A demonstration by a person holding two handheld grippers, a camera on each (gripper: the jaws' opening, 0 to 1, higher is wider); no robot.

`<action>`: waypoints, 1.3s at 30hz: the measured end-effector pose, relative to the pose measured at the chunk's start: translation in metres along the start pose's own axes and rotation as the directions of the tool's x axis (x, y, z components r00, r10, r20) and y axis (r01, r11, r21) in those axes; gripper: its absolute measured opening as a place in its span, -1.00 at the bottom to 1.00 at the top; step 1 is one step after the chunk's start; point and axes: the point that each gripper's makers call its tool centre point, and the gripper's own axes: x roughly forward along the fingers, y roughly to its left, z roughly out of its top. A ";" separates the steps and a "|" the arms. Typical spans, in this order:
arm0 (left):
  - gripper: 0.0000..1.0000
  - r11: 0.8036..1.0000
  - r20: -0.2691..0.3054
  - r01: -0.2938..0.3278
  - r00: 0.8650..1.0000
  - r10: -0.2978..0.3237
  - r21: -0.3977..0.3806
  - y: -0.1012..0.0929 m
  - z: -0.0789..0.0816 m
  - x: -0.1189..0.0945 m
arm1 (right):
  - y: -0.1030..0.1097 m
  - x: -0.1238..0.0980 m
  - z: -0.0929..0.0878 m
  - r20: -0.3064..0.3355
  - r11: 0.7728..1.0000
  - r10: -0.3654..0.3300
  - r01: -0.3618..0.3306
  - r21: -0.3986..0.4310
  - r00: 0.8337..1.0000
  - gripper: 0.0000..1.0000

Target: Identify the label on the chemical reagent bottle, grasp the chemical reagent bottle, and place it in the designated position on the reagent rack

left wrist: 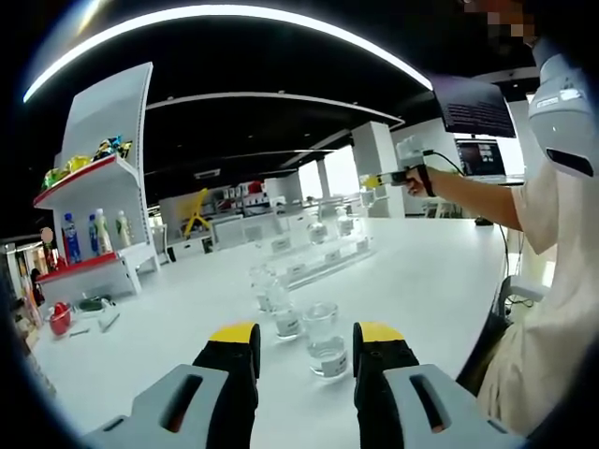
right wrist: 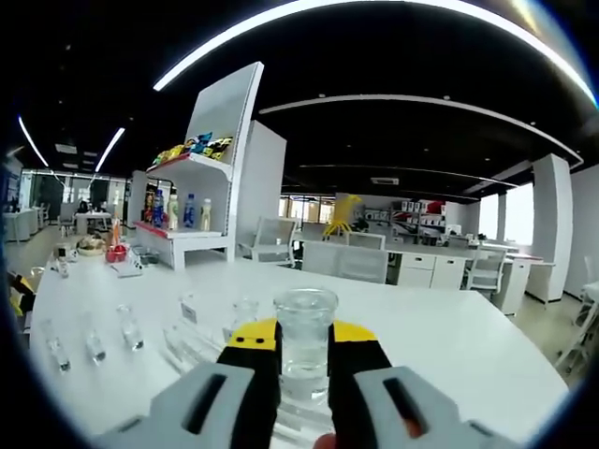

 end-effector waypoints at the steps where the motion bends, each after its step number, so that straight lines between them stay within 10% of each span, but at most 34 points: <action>1: -0.20 1.000 -0.001 -0.001 1.000 0.001 0.000 0.000 0.000 0.000 | 0.001 0.002 -0.001 0.002 1.000 0.003 -0.003 0.001 1.000 -0.64; 39: -0.21 1.000 -0.022 -0.004 1.000 0.004 -0.005 0.004 -0.008 0.005 | 0.005 0.042 -0.052 -0.025 1.000 0.015 -0.015 0.002 1.000 -0.65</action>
